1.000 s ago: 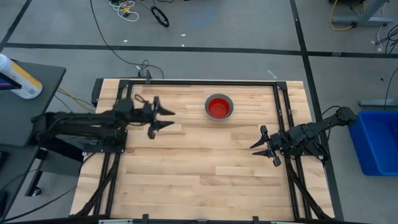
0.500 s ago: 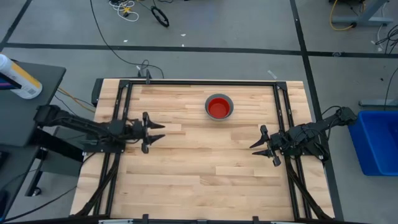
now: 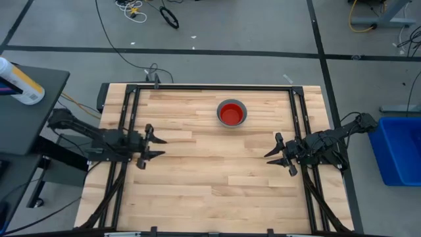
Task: Nest bowls inside each other
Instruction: Return to Home Position
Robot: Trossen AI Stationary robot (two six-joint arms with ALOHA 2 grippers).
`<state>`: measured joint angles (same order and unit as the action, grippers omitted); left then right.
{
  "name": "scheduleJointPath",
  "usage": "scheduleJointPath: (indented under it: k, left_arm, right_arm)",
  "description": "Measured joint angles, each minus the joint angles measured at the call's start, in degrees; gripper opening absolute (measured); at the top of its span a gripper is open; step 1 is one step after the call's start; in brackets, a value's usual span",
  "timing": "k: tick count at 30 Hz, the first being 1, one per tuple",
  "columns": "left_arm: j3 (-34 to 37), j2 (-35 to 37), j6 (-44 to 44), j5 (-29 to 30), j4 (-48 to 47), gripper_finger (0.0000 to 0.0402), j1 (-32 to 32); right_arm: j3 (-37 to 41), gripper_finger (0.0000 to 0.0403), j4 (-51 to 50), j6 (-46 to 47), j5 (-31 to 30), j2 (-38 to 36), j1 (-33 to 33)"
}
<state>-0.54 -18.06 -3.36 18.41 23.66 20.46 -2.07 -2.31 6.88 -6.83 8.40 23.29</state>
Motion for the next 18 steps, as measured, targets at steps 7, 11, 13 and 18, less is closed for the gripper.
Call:
scheduleJointPath:
  k: [7,11,13,18]
  left_arm:
    - [0.0,17.1,0.2,4.2,-14.4,0.0198,2.8]
    - [0.0,17.8,-1.8,5.9,-17.8,0.0198,3.6]
    - [0.1,17.9,-3.0,5.9,-18.6,0.0198,3.5]
    - [0.1,18.0,-2.1,2.1,-18.9,0.0198,2.1]
  right_arm:
    - [0.0,0.014,0.0,0.2,0.0,0.0,0.0]
    - [0.0,0.0142,0.0,0.2,0.0,0.2,0.0]
    - [0.0,0.0141,0.0,0.2,0.1,0.3,0.0]
    - [0.0,0.0141,-0.1,0.1,0.9,0.5,0.0]
